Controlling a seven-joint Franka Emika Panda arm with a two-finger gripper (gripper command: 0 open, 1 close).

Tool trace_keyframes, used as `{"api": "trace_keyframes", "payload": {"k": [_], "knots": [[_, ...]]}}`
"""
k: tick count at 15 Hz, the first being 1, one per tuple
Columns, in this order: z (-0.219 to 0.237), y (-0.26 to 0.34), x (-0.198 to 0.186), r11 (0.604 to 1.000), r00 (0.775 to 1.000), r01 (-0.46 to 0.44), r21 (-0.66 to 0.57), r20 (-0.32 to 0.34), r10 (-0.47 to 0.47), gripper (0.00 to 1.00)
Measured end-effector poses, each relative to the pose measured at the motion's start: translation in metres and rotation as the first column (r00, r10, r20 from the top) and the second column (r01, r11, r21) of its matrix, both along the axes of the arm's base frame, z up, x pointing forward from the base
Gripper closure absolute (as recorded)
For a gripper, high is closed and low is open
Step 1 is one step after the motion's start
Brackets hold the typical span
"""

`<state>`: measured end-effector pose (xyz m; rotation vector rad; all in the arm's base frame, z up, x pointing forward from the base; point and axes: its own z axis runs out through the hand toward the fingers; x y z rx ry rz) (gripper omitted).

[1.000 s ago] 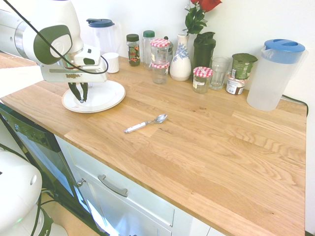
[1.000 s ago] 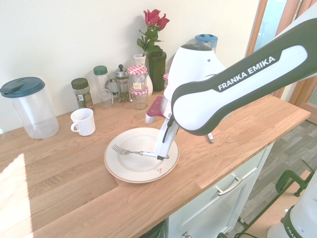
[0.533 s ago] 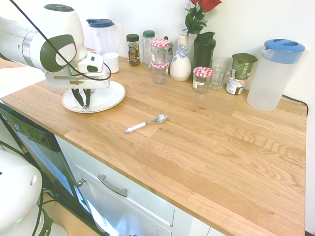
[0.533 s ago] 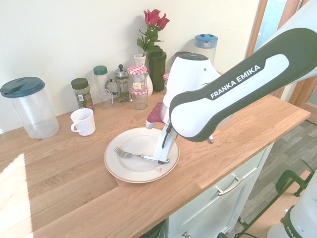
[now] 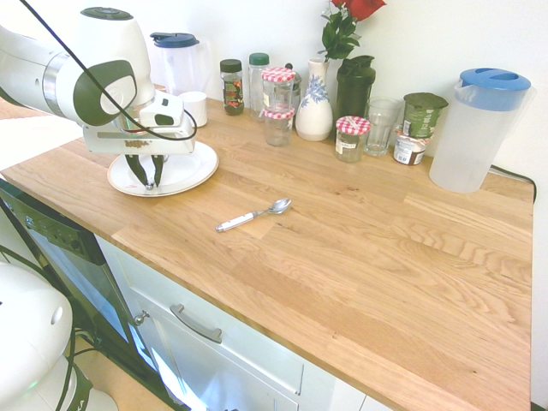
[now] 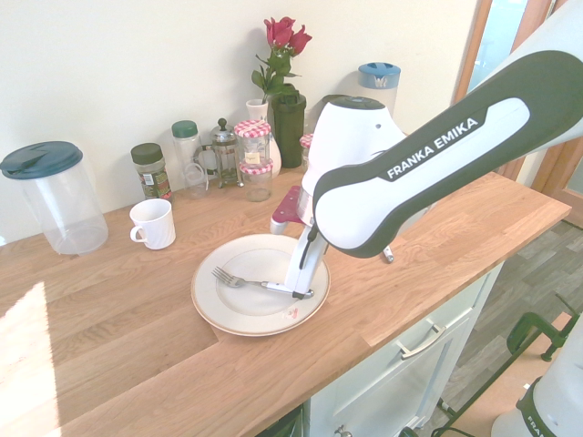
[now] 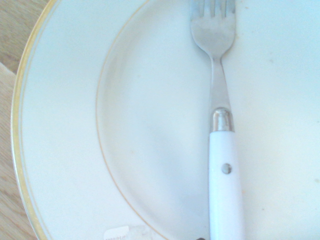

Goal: Put the fork into the plate

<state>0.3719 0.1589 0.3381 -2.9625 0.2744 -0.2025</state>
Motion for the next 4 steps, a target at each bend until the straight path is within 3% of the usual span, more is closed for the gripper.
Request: {"api": "trace_keyframes", "payload": {"k": [4], "knots": [[0.018, -0.002, 0.016, 1.000, 0.999, 0.019, 0.024, 0.034, -0.020, 0.00]]}}
